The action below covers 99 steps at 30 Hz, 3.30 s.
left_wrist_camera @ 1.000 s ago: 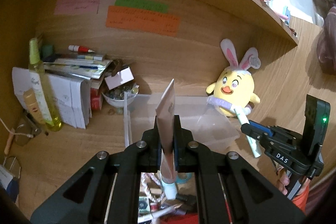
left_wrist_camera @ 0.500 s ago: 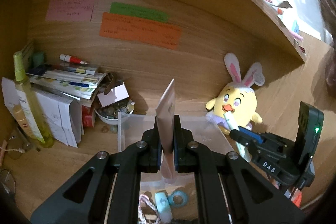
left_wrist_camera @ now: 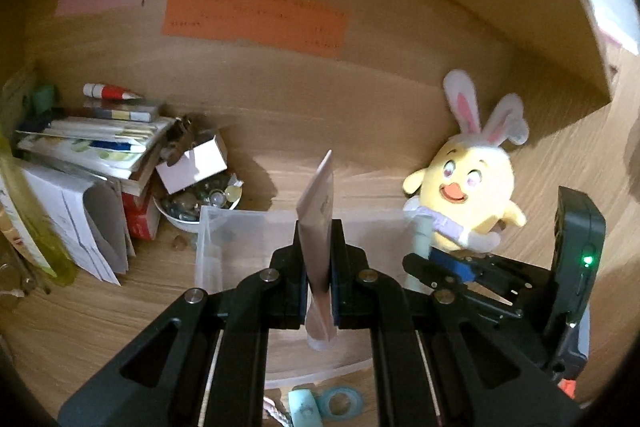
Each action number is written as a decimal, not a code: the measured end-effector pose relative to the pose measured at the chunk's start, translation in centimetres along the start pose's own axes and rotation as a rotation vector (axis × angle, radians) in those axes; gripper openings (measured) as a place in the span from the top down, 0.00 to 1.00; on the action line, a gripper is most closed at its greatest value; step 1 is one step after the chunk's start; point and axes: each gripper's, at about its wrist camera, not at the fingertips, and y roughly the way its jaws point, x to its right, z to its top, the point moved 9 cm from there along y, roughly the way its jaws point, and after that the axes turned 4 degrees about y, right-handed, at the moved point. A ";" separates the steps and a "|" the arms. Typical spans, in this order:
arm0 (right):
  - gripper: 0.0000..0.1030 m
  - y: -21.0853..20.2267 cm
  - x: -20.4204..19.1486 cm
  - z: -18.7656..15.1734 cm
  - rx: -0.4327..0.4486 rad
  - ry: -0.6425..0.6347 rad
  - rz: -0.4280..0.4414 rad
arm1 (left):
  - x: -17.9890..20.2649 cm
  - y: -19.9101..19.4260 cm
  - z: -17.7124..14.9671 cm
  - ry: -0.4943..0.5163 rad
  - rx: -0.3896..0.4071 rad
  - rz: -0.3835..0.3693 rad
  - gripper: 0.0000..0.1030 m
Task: Organize objects
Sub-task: 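Carry the pink tube and mint-green stick into the clear box and release both, then move the left gripper to the red pouch on the pile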
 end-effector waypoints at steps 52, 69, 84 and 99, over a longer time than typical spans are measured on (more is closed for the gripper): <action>0.21 -4.9 -1.0 -1.6 0.029 -0.051 -0.053 | -0.7 -3.2 -4.2 0.101 -0.112 0.101 0.06; 0.20 -12.1 -0.5 -8.6 0.036 -0.075 -0.164 | -2.0 -9.7 -10.0 0.129 -0.121 0.145 0.05; 0.24 -12.9 1.5 -16.1 -0.059 0.080 -0.122 | -0.4 -10.0 -17.2 0.096 -0.230 0.072 0.05; 0.42 -12.5 -0.6 -20.0 -0.147 0.071 -0.033 | 4.6 -9.0 -21.8 0.328 -0.325 -0.007 0.05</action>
